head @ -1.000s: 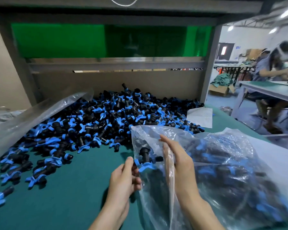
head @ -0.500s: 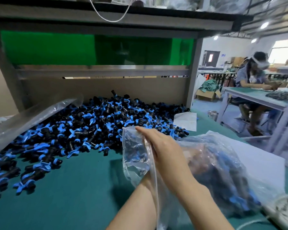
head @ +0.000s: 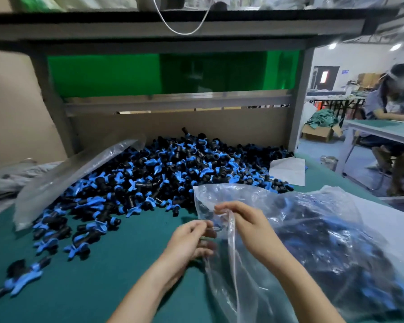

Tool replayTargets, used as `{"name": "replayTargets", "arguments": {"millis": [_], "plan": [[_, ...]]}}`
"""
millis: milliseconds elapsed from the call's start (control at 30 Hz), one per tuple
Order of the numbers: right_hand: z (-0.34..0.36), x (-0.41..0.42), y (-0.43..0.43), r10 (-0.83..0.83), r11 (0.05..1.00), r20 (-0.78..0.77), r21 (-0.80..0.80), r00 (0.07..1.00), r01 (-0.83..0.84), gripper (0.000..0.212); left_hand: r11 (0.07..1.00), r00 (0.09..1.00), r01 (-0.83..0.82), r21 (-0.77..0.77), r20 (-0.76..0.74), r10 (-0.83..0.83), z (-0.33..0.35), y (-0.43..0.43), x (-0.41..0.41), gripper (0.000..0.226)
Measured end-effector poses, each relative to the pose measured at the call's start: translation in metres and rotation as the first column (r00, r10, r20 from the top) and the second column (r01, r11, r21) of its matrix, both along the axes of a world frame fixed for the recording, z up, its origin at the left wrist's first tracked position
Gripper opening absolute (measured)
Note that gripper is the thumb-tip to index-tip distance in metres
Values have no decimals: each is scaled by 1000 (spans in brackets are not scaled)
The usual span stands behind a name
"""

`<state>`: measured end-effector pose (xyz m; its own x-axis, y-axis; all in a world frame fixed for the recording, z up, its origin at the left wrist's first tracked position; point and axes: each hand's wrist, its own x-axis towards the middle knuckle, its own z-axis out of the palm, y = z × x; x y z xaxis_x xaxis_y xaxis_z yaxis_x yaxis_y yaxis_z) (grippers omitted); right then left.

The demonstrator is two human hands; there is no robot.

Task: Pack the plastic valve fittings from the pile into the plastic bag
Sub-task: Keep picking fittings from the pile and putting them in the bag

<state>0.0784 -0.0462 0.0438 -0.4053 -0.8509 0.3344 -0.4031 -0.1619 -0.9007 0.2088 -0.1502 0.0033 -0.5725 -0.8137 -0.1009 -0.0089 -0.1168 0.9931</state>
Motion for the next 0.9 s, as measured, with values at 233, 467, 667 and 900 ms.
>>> {"name": "replayTargets", "arguments": {"millis": [233,467,667,900], "plan": [[-44,-11,-19,-163,982,324,146,932,121,30,622,615,-221,-751,387,687,-36,-65,85,23],[-64,-12,-26,-248,967,-78,33,966,251,11,603,242,-286,-745,553,797,-31,-97,95,66],[-65,-12,-26,-294,956,-262,-88,919,280,16,579,220,-85,-811,551,805,-36,-98,94,45],[-71,-12,-26,-297,955,-258,-101,919,280,18,483,442,-7,-876,430,787,-41,-84,98,31]]}}
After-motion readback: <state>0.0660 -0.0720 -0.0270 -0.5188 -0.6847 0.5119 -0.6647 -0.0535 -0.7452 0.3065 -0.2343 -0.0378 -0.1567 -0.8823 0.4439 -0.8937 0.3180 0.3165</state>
